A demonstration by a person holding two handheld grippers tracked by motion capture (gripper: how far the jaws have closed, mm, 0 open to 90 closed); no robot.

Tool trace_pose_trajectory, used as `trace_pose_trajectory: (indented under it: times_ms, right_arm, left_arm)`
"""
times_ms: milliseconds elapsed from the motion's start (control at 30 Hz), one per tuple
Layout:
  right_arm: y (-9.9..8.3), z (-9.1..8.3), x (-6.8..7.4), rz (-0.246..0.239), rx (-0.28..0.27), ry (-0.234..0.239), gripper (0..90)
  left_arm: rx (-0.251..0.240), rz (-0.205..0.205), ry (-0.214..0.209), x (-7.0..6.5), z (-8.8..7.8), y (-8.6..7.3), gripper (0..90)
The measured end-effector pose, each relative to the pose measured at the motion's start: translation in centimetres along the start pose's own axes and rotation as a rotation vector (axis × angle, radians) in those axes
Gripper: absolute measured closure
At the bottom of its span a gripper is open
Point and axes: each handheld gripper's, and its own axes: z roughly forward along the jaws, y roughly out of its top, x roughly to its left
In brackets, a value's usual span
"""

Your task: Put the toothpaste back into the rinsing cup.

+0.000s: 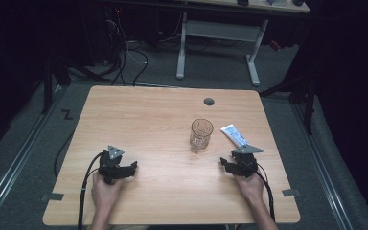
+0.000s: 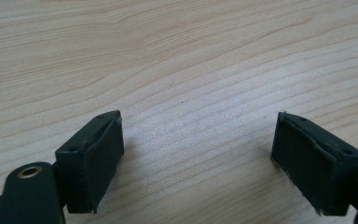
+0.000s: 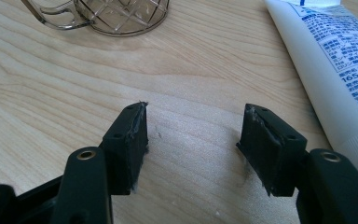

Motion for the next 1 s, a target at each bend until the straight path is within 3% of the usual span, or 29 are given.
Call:
trace_pose_trajectory:
  times_ms: [1000]
  right_arm:
    - [-0.01,-0.04,0.15,0.018,0.003,-0.011,40.7]
  left_arm:
    - [0.001,0.000,-0.001,0.02,-0.01,0.01,16.8]
